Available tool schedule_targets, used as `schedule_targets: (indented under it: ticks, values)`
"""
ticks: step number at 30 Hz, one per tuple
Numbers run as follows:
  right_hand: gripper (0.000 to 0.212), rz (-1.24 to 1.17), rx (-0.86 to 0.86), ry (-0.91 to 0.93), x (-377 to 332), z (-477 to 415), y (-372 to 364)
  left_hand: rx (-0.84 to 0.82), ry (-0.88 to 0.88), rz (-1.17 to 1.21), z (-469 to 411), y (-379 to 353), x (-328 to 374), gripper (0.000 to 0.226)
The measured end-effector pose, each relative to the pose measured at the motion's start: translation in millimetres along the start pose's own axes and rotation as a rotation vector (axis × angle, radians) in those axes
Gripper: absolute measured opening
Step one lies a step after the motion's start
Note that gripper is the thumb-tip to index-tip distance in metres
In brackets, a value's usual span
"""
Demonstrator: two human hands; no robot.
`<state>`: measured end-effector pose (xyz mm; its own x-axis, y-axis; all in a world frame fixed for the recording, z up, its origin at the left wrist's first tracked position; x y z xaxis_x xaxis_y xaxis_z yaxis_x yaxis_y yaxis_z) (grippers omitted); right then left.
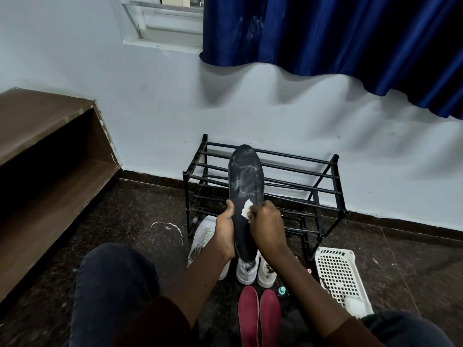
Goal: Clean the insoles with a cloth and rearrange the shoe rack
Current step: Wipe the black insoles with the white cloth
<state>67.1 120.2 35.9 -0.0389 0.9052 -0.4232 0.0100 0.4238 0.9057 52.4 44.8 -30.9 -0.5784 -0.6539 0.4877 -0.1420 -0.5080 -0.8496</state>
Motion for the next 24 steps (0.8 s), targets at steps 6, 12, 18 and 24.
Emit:
schedule_targets:
  ticks: [6,12,18,24]
  values:
    - [0.015,-0.117,-0.358,0.046,4,30,-12,0.075,-0.040,-0.027,-2,9,10,0.060]
    - [0.024,-0.860,-0.162,-0.179,42,21,15,0.075,-0.011,-0.026,1,11,9,0.063]
    - [0.030,-1.454,-0.253,-0.206,31,12,14,0.012,-0.054,-0.061,4,2,12,0.055]
    - [0.013,-1.552,-0.269,-0.191,34,10,14,-0.037,-0.127,-0.073,4,0,18,0.057]
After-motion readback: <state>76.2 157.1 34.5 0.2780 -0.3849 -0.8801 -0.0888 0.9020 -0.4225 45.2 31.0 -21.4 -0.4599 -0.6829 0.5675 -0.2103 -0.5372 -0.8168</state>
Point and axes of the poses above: each hand's wrist, its own z-axis away from the middle knuckle, its own y-axis out of the back of the hand, x = y × z, the point moved 4 cm from there along -z, towards the middle knuckle, and after that the axes turned 15 degrees about -x, right-handed, at the moved point
